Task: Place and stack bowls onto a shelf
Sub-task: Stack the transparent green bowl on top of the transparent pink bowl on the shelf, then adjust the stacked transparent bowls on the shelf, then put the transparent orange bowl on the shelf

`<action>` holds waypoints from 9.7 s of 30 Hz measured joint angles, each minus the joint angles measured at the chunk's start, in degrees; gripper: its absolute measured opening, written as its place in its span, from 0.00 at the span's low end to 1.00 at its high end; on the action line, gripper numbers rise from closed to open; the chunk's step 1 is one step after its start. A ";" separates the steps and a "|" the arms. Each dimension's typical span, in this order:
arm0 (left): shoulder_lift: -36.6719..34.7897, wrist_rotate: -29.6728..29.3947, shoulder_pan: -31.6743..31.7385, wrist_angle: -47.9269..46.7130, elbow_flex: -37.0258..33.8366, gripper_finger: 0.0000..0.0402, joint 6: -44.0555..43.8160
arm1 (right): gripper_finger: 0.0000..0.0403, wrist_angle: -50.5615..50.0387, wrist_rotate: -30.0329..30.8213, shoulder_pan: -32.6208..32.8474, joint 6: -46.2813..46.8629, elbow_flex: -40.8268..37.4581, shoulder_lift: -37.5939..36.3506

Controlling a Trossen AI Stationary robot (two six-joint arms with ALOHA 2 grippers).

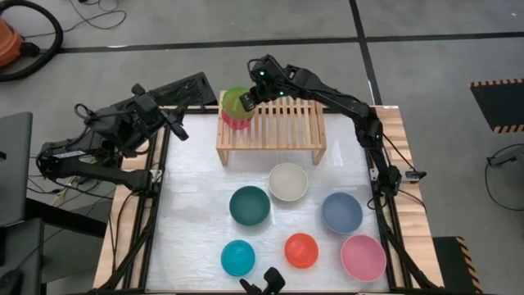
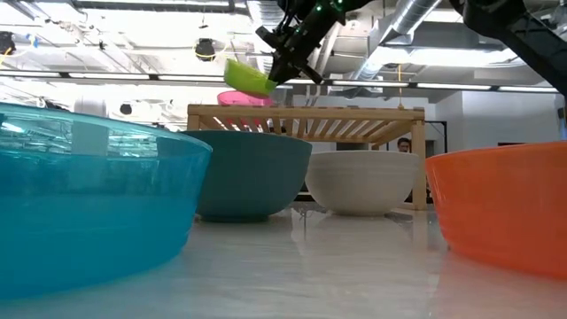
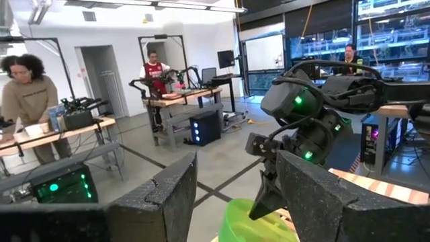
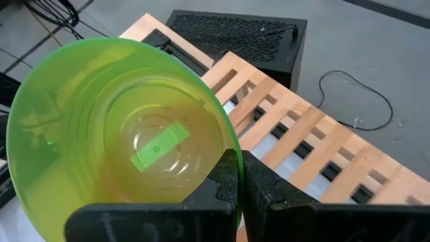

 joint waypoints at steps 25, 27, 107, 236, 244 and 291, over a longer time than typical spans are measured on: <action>0.00 0.04 0.00 0.15 0.00 0.48 -0.62 | 0.16 -3.22 -0.14 0.79 -1.37 -0.04 1.40; 0.00 0.04 0.00 0.21 0.00 0.48 -0.64 | 0.19 -3.17 -0.14 0.77 -1.68 -0.04 1.40; -0.02 -1.73 0.00 -0.79 -0.02 0.48 -0.78 | 0.05 -7.56 -10.58 10.07 -25.72 0.91 -6.35; 3.87 24.40 8.39 -11.34 -0.02 0.48 -13.75 | 0.13 -39.09 1.12 20.15 -10.75 -3.02 -27.47; 3.79 34.81 8.63 -16.48 -0.02 0.48 -14.11 | 0.36 -36.00 0.87 29.69 2.21 -18.60 -35.39; 3.76 40.51 8.61 -25.60 -0.02 0.48 -22.17 | 0.14 -0.77 -5.33 51.72 12.95 -51.80 -7.17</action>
